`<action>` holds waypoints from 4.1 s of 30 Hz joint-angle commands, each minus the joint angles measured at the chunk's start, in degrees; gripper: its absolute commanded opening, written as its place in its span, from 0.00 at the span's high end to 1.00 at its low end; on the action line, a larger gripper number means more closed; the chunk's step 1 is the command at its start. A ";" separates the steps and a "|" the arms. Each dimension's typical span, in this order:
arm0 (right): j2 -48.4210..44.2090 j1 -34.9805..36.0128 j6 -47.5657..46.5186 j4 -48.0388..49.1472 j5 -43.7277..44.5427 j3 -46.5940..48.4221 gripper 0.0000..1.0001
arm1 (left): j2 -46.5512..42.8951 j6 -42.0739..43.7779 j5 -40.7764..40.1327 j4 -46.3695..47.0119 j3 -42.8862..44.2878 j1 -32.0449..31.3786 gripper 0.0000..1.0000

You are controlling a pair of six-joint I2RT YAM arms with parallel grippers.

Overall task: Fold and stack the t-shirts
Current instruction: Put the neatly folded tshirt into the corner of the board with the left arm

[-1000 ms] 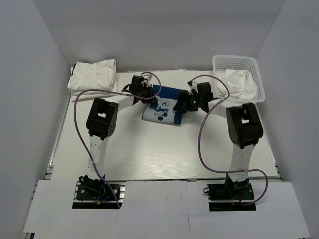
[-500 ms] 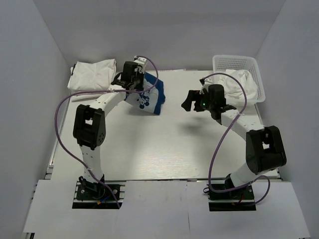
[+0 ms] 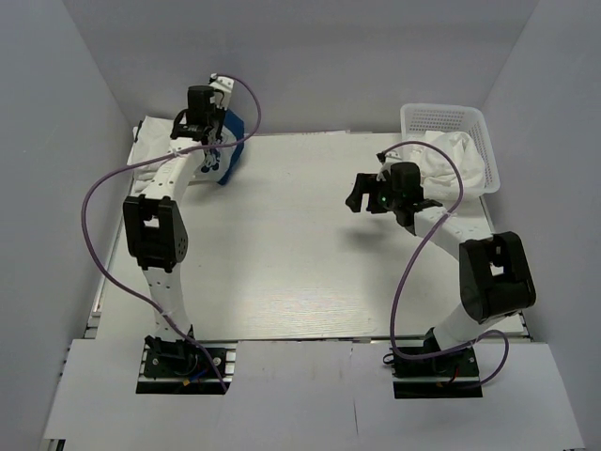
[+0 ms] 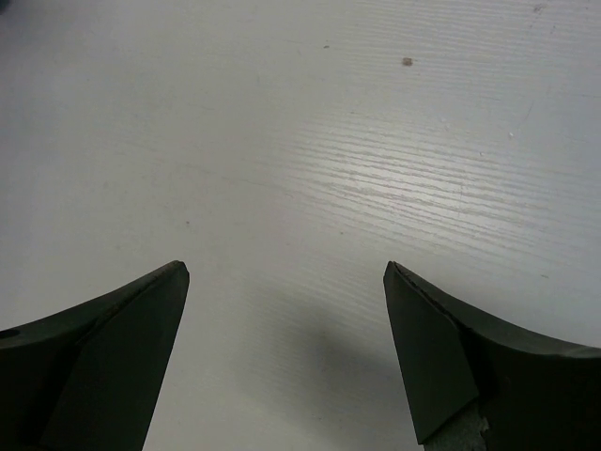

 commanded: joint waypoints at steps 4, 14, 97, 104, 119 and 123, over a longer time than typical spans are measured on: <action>3.52 -0.10 -1.34 0.05 2.55 1.53 0.10 | -2.44 1.91 0.55 -1.09 7.11 2.71 1.00; 2.65 -0.09 -1.34 0.93 1.76 0.74 0.10 | -4.37 -2.13 2.22 -3.73 9.93 7.62 1.00; 10.12 0.17 -2.75 -5.92 0.70 6.80 0.10 | 18.38 -0.02 -6.30 -3.00 12.55 1.48 0.92; 10.99 -0.01 -2.84 -6.36 0.79 7.33 0.10 | 20.15 -1.87 -11.23 -4.60 11.79 1.48 0.30; 11.17 0.26 -3.01 -6.89 -0.18 7.77 0.10 | 0.20 -16.02 -3.58 -6.09 6.77 9.01 0.00; 11.96 0.17 -3.36 -7.24 -0.79 8.56 0.10 | 1.34 -18.75 0.97 -10.21 10.09 15.34 0.00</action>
